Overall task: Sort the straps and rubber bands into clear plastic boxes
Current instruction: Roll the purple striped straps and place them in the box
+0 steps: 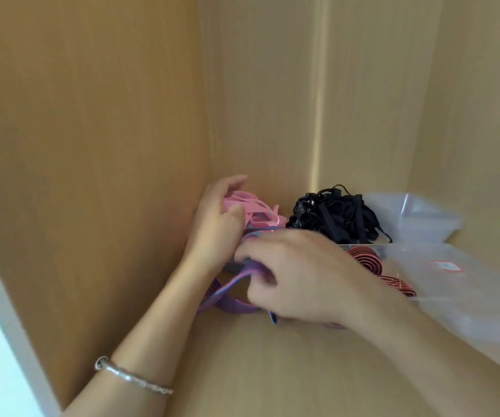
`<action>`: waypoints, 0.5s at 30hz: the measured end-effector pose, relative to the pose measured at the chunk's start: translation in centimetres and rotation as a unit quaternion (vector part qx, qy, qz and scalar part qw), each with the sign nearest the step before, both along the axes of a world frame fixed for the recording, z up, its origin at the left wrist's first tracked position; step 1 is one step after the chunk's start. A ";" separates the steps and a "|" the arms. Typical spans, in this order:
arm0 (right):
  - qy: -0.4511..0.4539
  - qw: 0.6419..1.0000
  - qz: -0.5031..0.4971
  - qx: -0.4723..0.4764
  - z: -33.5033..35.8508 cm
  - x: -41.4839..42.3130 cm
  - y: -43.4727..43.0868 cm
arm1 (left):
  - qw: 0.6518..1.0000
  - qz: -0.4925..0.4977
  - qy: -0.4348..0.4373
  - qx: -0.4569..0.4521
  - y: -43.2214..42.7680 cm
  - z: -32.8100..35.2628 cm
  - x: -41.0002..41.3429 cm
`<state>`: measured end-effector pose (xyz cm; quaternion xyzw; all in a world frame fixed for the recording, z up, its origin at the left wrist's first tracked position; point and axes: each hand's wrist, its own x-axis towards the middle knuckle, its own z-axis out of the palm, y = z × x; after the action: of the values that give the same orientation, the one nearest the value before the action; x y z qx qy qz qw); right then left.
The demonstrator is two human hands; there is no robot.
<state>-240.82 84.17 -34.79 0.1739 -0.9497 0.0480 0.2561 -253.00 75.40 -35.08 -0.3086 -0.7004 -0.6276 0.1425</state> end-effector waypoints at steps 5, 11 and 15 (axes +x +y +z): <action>0.084 0.945 0.003 -0.316 1.6 -0.3 3.4 | 0.981 -0.188 0.038 0.021 -0.7 0.9 3.2; 0.061 0.899 0.039 -0.432 1.3 -1.3 5.3 | 0.968 -0.244 0.001 -0.054 -0.1 0.9 4.5; 0.033 0.902 0.023 -0.429 0.9 -1.7 6.0 | 0.972 -0.207 -0.084 0.066 0.0 1.3 4.1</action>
<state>-242.48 90.17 -33.87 0.0703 -0.8239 0.4512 0.3355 -248.93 75.39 -33.80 -0.3827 -0.5876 -0.7124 -0.0299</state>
